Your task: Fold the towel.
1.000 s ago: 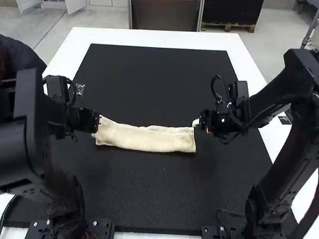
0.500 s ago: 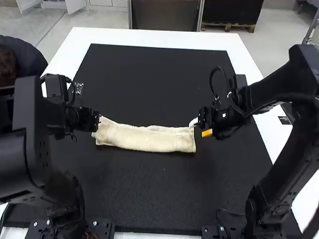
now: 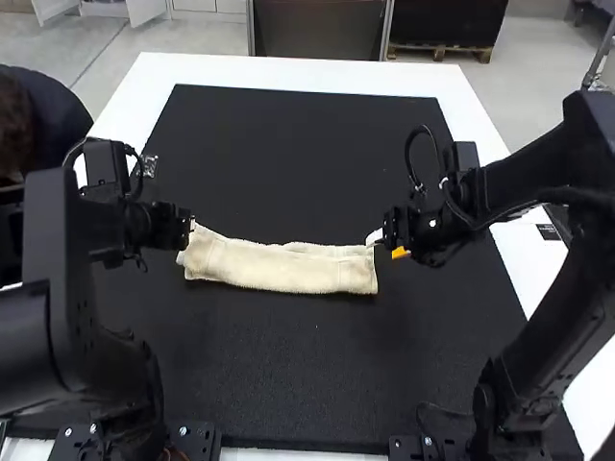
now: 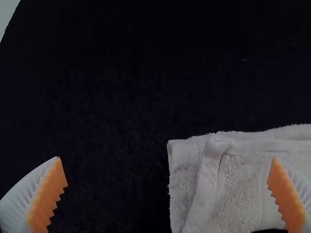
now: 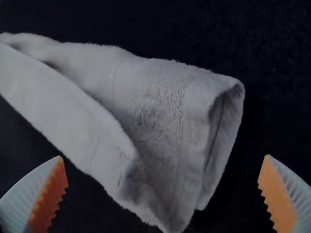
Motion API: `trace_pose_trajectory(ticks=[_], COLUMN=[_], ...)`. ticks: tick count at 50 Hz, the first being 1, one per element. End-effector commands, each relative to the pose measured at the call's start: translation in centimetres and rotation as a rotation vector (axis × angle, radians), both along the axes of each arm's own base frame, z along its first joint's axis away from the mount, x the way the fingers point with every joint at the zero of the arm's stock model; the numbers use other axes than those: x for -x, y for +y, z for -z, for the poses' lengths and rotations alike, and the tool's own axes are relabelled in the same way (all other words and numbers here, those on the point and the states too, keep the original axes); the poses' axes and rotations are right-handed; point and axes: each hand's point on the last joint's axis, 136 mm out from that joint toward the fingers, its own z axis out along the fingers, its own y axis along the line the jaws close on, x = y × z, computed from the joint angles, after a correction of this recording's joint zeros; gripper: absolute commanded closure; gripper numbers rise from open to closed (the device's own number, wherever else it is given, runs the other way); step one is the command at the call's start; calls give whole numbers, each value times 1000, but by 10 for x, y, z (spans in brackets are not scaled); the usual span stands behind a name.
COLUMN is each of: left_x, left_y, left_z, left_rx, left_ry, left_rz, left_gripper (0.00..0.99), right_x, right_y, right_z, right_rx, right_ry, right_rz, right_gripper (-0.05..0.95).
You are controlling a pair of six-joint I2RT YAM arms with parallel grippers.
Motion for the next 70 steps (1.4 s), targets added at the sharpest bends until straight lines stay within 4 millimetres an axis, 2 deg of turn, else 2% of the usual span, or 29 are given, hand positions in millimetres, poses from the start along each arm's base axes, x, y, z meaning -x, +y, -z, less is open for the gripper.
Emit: trace_pose_trajectory(ticks=[1,12,29,45,47,49,52,56,60,66,70], left_x=[-2,-4,-7,-7,-6,-6,-7,-7,-8,-9,-9], left_y=[4,4,2,2,2,2,2,2,1,2,2], left_z=[-10,-16,-35,-35,-34,-35,-35,-36,-39,-42,-42], left_rx=[12,24,24,49,51,51,51,52,53,53,54], left_ry=[-26,-34,-72,-72,-70,-71,-71,-71,-76,-82,-83], left_rz=[-24,-31,-23,-34,-33,-33,-33,-34,-30,-31,-32], left_gripper=[28,28,28,28,28,28,28,28,28,28,28], right_x=[3,5,-3,0,1,2,3,2,1,-2,-3], right_y=[8,19,17,25,27,29,33,35,39,39,38], right_z=[12,26,43,54,55,57,58,59,60,63,64], right_rx=[34,44,77,79,79,79,76,71,70,72,74], right_ry=[-2,12,7,28,31,38,42,43,40,31,33], right_rz=[-36,-66,-51,-74,-79,-83,-86,-84,-89,-90,-87], right_gripper=[-10,-10,-10,-5,38,123,298,403,566,918,920])
